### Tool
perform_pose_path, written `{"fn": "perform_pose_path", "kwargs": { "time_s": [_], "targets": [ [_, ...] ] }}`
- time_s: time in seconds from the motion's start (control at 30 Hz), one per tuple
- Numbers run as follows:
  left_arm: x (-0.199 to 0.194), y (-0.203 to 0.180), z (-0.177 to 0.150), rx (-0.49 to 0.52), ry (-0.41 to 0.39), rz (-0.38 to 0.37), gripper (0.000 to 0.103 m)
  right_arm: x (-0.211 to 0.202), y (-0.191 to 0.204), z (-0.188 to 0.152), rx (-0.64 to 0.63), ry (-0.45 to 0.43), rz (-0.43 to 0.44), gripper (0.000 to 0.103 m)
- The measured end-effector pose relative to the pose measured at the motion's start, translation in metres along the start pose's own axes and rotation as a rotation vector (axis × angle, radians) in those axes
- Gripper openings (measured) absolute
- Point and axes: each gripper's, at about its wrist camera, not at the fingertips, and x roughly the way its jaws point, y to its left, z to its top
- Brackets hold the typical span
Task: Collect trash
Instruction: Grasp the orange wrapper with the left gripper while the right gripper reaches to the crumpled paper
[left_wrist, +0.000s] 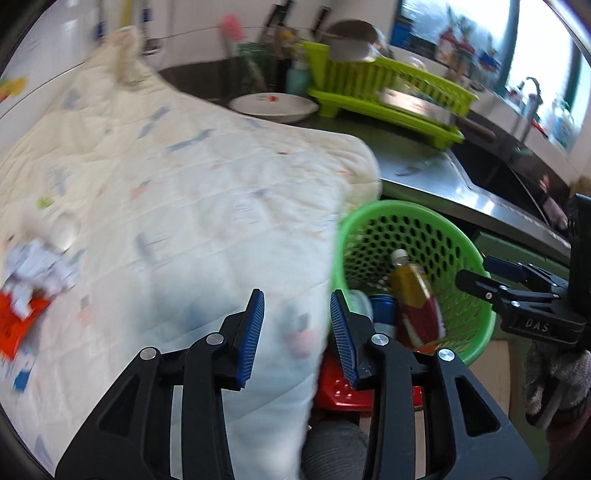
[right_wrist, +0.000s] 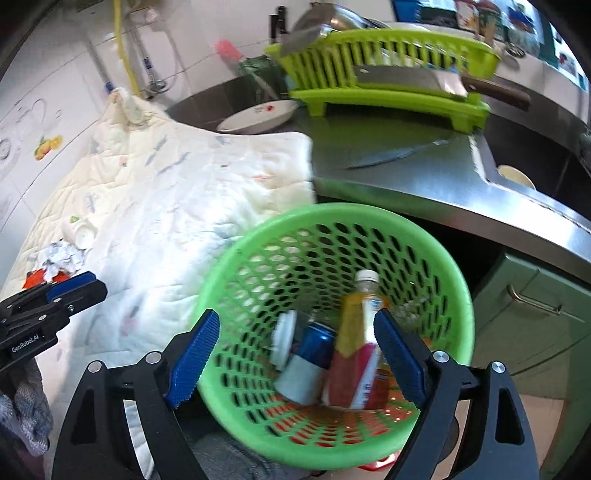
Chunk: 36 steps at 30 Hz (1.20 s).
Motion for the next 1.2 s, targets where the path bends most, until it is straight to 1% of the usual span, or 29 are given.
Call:
{"fn": "perform_pose_path", "kwargs": {
  "time_s": [0.17,0.33,0.47,0.63,0.67,0.77,0.8,0.83,0.9,1.03,1.2],
  "targets": [
    [-0.032,0.051,-0.018,-0.097,-0.027,0.05,0.038,-0.003,0.039,0.002,-0.058,-0.004,0.05,0.082],
    [-0.061,0.097,-0.034,-0.184,-0.059,0.108,0.039,0.003,0.085,0.004,-0.119,0.009,0.112,0.082],
    [-0.086,0.136,-0.047,-0.255,-0.089,0.17,0.039,0.009,0.123,0.008,-0.173,0.019,0.156,0.082],
    [-0.116,0.179,-0.059,-0.34,-0.144,0.257,0.039,0.017,0.166,0.013,-0.228,0.027,0.209,0.082],
    [-0.122,0.192,-0.062,-0.37,-0.157,0.276,0.04,0.019,0.176,0.015,-0.241,0.028,0.219,0.082],
    [-0.127,0.218,-0.063,-0.426,-0.175,0.303,0.041,0.022,0.199,0.017,-0.27,0.029,0.245,0.082],
    [-0.127,0.226,-0.063,-0.442,-0.181,0.304,0.042,0.023,0.207,0.018,-0.278,0.03,0.255,0.082],
    [-0.127,0.235,-0.063,-0.456,-0.185,0.302,0.046,0.023,0.212,0.019,-0.284,0.03,0.262,0.082],
    [-0.124,0.245,-0.061,-0.468,-0.189,0.301,0.047,0.025,0.226,0.02,-0.301,0.032,0.282,0.082],
    [-0.112,0.258,-0.054,-0.454,-0.177,0.311,0.047,0.03,0.246,0.022,-0.33,0.039,0.298,0.082],
    [-0.095,0.266,-0.048,-0.423,-0.15,0.284,0.047,0.037,0.265,0.026,-0.35,0.048,0.317,0.082]
  ]
}}
